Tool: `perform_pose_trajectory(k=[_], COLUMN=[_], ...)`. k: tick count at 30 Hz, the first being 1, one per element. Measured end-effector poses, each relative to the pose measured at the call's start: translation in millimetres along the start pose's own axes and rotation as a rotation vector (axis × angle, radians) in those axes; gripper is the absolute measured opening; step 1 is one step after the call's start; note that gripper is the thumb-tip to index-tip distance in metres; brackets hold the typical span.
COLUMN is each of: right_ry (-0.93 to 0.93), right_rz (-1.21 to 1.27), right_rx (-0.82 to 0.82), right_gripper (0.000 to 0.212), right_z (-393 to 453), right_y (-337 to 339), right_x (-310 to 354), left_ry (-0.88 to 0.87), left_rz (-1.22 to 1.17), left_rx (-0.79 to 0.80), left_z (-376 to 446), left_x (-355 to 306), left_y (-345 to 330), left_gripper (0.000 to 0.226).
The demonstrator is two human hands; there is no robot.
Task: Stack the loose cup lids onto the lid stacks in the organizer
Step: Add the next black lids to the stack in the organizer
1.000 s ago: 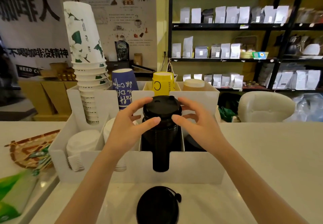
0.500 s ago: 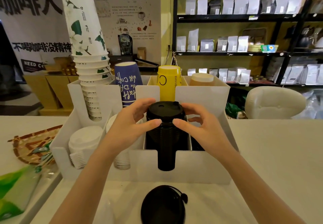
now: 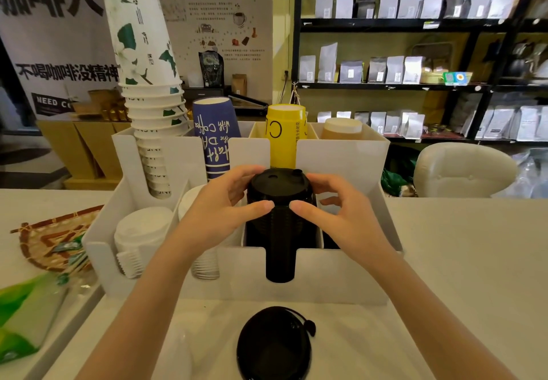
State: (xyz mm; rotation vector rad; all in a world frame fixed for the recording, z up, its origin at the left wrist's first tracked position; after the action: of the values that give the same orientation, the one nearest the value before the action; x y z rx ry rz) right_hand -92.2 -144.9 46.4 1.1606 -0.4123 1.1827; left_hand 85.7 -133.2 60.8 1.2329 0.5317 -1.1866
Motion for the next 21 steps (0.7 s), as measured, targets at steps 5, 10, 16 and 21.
perform_pose_trajectory(k=[5, 10, 16, 21], right_ry=[-0.004, -0.013, 0.035, -0.035], right_rz=[-0.021, -0.116, -0.125, -0.103], right_rx=[-0.001, -0.001, -0.065, 0.094], right_gripper=[0.052, 0.069, 0.049, 0.03], right_z=[-2.6, -12.9, -51.9, -83.1], right_y=[1.0, 2.7, 0.3, -25.2], right_x=[1.7, 10.5, 15.3, 0.5], left_ry=[0.052, 0.005, -0.146, 0.039], left_rz=[0.036, 0.224, 0.315, 0.344], left_rx=[-0.015, -0.2, -0.347, -0.06], left_z=[-2.3, -17.5, -65.2, -104.7], left_x=[-0.3, -11.6, -20.6, 6.3], left_y=[-3.6, -10.7, -21.4, -53.5], left_gripper=[0.067, 0.065, 0.049, 0.073])
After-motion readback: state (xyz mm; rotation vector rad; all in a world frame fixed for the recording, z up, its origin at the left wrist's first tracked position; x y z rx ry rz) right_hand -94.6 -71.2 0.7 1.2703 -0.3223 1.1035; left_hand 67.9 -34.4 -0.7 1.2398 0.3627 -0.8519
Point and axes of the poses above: each hand's wrist, its own z-axis towards the middle knuckle, its own y-axis out of the back of the hand, x = y × z, the point moved 3 cm from there along z, towards the middle knuckle, and after that the axes turned 8 degrees about x, right-handed, at the moved point
